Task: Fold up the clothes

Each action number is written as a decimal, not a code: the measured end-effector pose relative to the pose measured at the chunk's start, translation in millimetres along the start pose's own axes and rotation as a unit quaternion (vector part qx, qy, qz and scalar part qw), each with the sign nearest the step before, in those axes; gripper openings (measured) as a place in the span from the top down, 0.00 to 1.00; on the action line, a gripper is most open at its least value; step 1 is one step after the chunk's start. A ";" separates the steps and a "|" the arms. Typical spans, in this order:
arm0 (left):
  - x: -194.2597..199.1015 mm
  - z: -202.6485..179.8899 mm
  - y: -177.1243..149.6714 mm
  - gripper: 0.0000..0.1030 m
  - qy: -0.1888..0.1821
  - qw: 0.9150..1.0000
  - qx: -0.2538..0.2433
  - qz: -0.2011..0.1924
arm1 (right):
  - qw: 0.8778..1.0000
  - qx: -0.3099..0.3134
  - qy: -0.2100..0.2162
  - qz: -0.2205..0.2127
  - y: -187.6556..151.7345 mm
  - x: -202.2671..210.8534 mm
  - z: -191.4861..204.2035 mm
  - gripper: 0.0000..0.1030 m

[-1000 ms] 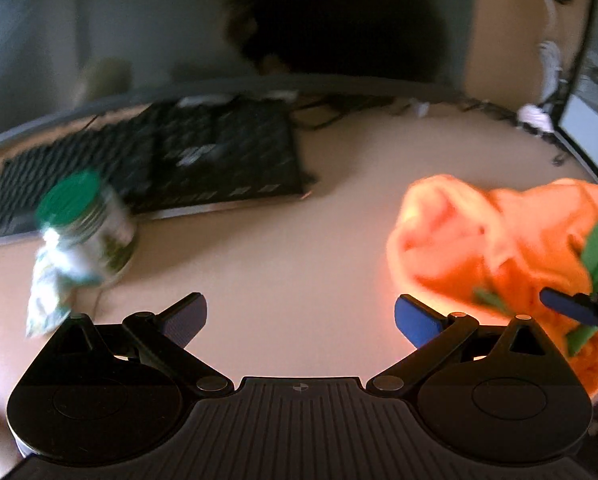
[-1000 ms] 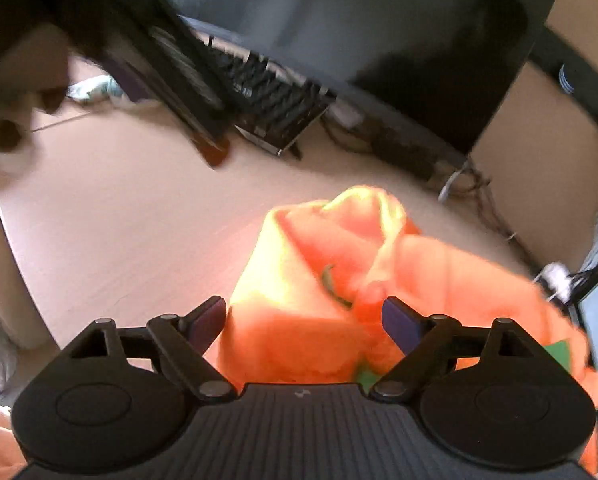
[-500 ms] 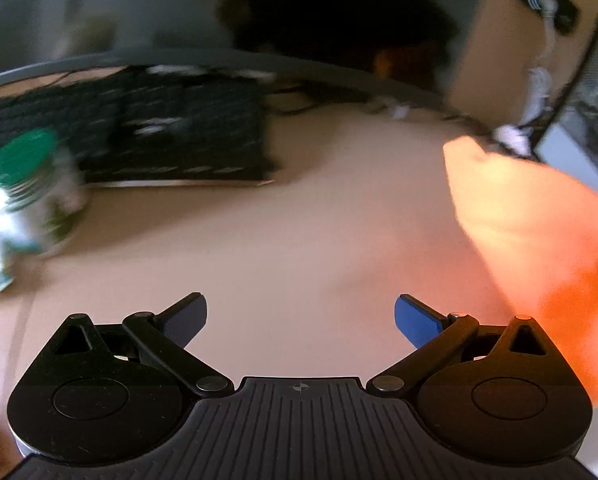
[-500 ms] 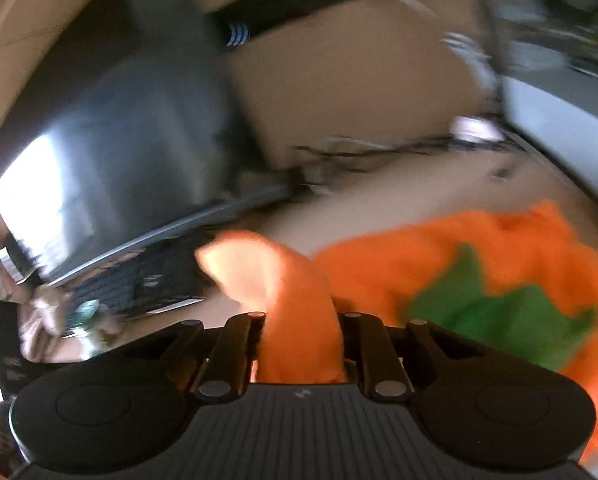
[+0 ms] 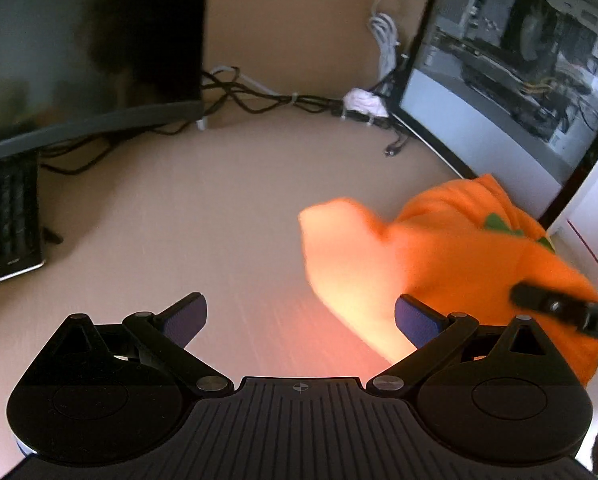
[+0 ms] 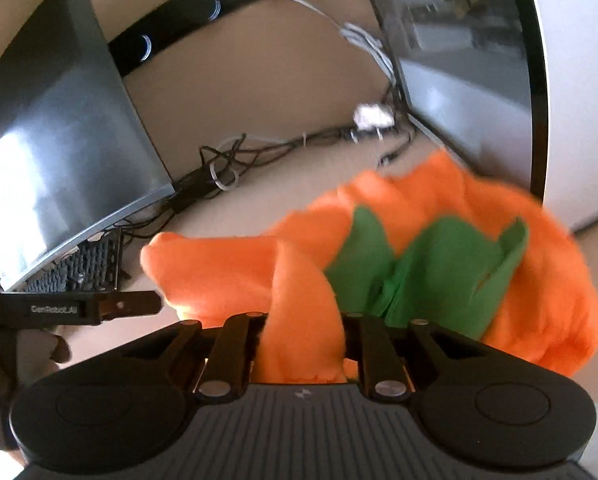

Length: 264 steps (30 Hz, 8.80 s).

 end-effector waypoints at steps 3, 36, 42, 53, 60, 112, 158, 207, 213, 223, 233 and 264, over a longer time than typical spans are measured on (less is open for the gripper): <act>-3.1 -3.8 6.2 0.00 0.012 1.000 0.008 -0.011 | 0.998 0.048 -0.040 0.008 -5.6 4.2 -17.2 0.85; -1.6 42.9 11.4 0.00 0.069 0.994 0.084 -0.018 | 0.981 0.145 0.073 0.101 -29.2 -36.6 48.4 0.77; 30.7 91.6 2.7 0.00 0.064 0.988 0.134 -0.034 | 0.977 0.038 0.187 0.091 -2.9 -17.1 76.6 0.85; -6.3 21.3 7.8 0.00 -0.138 0.982 0.131 0.006 | 0.973 0.230 0.008 0.015 -21.6 4.6 64.9 0.82; -32.4 -47.8 5.5 0.00 -0.201 0.979 0.026 0.031 | 0.975 0.201 -0.044 -0.088 40.9 46.5 59.9 0.57; -82.6 -61.7 20.6 0.00 -0.356 0.905 0.171 0.156 | 0.958 0.271 -0.090 0.014 -88.0 15.2 127.4 0.33; 80.4 58.3 0.5 0.00 -0.037 0.971 0.227 -0.058 | 0.979 0.143 0.113 0.088 -37.1 -33.4 110.6 0.56; 121.1 161.5 -28.2 0.00 -0.114 0.972 0.153 -0.136 | 0.838 0.378 0.334 0.206 -67.6 -54.8 281.5 0.55; 163.1 177.6 -12.0 0.00 -0.112 0.956 0.188 -0.196 | 0.878 0.008 0.378 0.295 -6.6 -108.6 236.6 0.59; 100.1 132.1 28.7 0.00 -0.154 0.964 0.163 -0.143 | 0.961 0.101 0.200 0.160 29.5 -130.7 166.2 0.41; 42.7 54.9 9.3 0.00 -0.175 0.982 0.066 -0.037 | 0.982 0.053 0.126 0.130 42.9 -103.1 86.5 0.40; 37.6 15.8 -36.6 0.00 -0.022 0.998 -0.048 0.043 | 0.977 0.193 -0.010 0.093 16.6 -120.1 38.7 0.74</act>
Point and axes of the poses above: each gripper's, at about its wrist camera, not at the fingertips, and x roughly against the way its jaws point, z to its left, y to its top, the point moved 8 cm from there along -x, roughly the way its jaws point, and after that the axes turned 3 degrees about -y, right-handed, at the moved point
